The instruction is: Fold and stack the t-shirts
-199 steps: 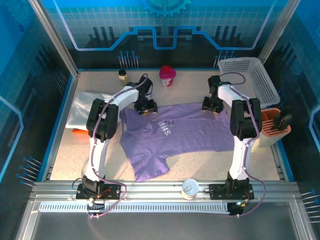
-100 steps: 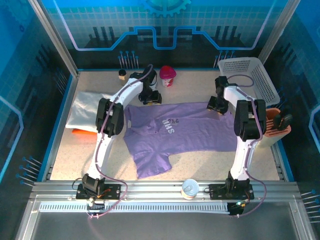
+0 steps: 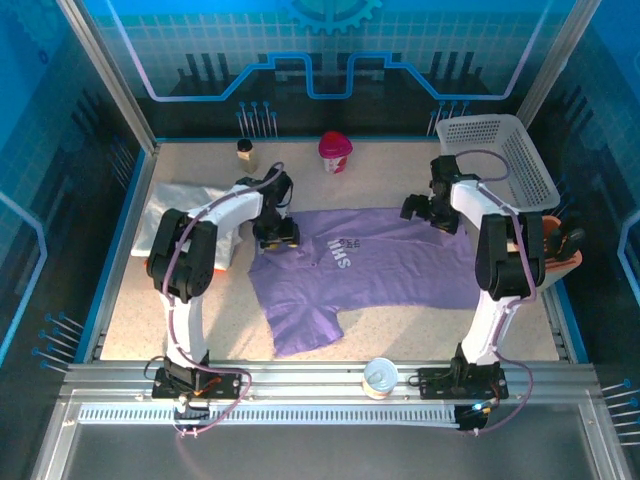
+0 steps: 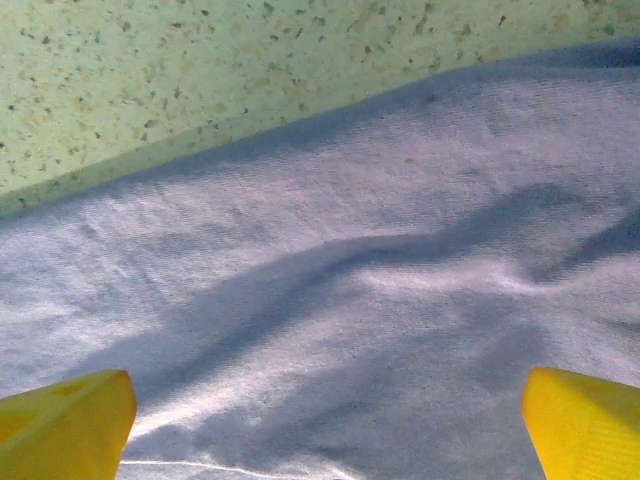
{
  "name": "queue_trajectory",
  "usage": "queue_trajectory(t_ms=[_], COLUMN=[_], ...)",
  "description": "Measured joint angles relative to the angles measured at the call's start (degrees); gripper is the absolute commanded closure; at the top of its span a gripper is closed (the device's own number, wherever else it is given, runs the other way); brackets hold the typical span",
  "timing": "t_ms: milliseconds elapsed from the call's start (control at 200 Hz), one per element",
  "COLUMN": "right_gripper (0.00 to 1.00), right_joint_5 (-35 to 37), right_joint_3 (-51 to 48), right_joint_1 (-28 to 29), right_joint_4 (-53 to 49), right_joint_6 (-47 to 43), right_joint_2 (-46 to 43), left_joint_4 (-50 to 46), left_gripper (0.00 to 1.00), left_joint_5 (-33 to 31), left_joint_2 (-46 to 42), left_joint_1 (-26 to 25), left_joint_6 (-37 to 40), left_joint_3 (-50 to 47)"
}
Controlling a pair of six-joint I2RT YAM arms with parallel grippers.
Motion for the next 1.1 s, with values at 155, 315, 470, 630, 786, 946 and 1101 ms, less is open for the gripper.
queue_trajectory(t_ms=[155,315,470,630,786,946,1101], right_gripper=[0.0,0.0,0.0,0.02,0.04,0.05,0.07], right_joint_5=[-0.2,-0.1,0.1,-0.2,-1.2,-2.6,-3.4], right_joint_3=[-2.3,-4.5,-6.1,-8.5,-10.4,-12.0,-12.5], right_joint_1=[0.4,0.5,0.5,0.5,0.7,0.9,0.9], right_joint_4=[0.3,0.6,0.9,2.3,3.7,4.5,4.7], right_joint_6=[-0.2,-0.2,-0.1,0.2,0.5,0.7,0.7], right_joint_2=[-1.7,-2.7,-3.1,-5.6,-8.2,-9.7,-9.7], left_joint_4=[0.0,-1.2,-2.2,-3.5,-3.6,-1.7,3.6], left_gripper=[0.49,0.5,0.5,0.49,0.48,0.48,0.51], left_joint_5=[0.6,0.9,1.0,1.3,1.5,1.4,1.5], left_joint_2=[2.6,7.7,10.5,10.2,4.4,-5.5,-7.8], left_joint_1=[1.6,3.3,4.6,5.7,7.0,7.1,7.4], left_joint_6=[-0.2,0.3,1.6,2.0,2.6,2.6,1.2], left_joint_3=[3.2,11.1,15.9,16.0,12.0,5.0,-2.2])
